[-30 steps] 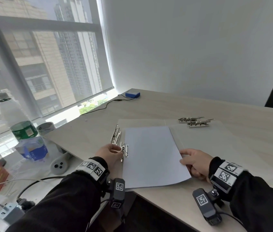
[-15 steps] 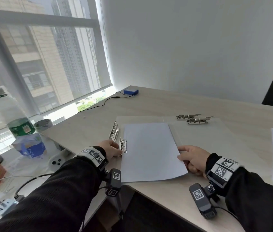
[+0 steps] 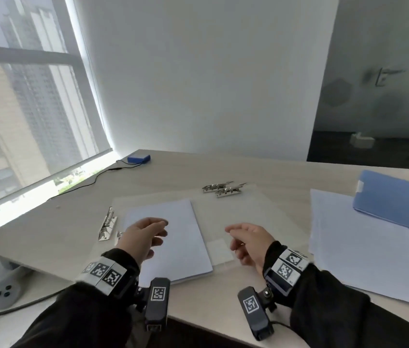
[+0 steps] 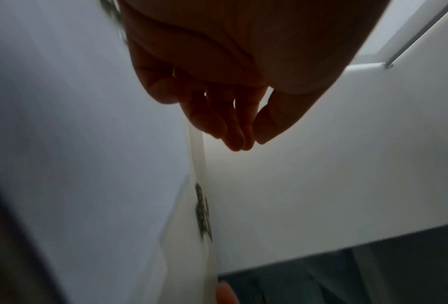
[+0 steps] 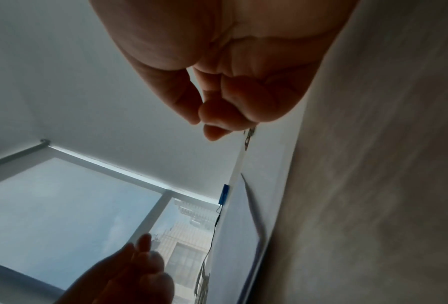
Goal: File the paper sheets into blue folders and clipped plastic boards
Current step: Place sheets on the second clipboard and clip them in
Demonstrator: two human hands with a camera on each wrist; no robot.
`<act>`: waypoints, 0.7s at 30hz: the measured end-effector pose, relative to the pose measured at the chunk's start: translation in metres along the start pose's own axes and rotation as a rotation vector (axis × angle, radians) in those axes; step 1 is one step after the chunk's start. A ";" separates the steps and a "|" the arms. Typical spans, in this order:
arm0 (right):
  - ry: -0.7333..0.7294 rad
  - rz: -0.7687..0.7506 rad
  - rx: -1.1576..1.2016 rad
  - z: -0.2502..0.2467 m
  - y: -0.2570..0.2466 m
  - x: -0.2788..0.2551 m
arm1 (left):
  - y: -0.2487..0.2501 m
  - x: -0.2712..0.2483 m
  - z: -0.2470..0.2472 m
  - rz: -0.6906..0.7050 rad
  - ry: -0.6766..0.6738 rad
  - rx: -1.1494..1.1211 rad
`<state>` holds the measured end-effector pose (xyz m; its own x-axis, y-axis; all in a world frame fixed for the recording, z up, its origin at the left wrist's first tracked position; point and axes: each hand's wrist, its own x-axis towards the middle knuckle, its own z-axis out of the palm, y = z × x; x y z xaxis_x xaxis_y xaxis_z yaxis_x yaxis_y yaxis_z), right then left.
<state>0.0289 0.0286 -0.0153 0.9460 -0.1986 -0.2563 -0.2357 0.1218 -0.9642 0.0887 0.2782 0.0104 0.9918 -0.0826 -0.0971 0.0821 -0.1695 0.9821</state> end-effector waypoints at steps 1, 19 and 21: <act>0.023 -0.019 0.000 -0.012 -0.001 -0.006 | 0.002 -0.005 0.019 -0.002 -0.054 -0.021; 0.919 -0.111 -0.099 -0.283 0.018 -0.135 | 0.011 -0.065 0.294 0.006 -0.613 0.053; 0.892 -0.048 -0.105 -0.291 0.023 -0.139 | 0.014 -0.062 0.306 0.039 -0.619 0.088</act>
<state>-0.1725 -0.2245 -0.0217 0.4413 -0.8877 -0.1314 -0.2610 0.0131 -0.9653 -0.0020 -0.0190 -0.0194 0.7512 -0.6397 -0.1630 0.0125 -0.2331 0.9724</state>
